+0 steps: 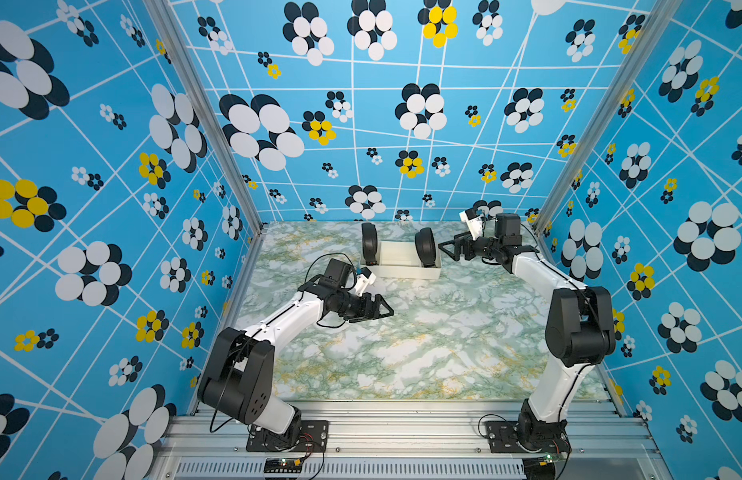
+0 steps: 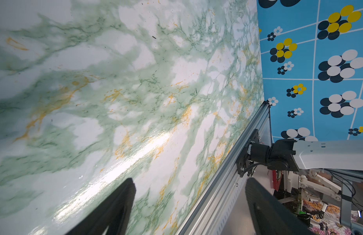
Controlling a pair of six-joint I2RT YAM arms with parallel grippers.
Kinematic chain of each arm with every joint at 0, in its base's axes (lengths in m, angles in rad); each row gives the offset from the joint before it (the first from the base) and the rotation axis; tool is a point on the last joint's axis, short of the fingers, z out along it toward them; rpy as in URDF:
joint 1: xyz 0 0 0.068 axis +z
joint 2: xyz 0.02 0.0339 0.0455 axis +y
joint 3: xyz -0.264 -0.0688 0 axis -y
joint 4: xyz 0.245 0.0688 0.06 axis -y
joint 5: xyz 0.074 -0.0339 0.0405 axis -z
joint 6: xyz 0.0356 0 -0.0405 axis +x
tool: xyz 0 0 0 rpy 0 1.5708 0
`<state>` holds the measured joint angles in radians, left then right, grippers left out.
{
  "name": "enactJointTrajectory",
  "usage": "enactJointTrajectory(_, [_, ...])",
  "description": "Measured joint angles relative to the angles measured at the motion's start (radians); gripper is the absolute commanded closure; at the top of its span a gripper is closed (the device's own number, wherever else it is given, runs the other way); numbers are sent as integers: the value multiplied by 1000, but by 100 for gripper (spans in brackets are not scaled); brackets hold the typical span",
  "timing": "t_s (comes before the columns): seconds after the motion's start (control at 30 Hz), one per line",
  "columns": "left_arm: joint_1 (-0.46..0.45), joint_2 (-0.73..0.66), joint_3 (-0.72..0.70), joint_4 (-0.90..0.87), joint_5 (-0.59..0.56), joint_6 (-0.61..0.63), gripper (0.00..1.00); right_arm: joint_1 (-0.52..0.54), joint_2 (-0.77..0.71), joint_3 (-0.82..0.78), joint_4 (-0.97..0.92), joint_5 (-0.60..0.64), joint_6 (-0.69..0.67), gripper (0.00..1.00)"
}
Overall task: Place the belts into the storage roll
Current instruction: Place the belt in the container, then adjust the belt in the container.
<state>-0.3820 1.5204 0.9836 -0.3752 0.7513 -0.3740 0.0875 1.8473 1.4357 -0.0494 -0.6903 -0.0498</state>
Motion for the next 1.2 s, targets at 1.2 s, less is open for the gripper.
enactJointTrajectory(1.2, [78, -333, -269, 91, -70, -30, 11, 406, 609, 1219, -1180, 951, 376, 1])
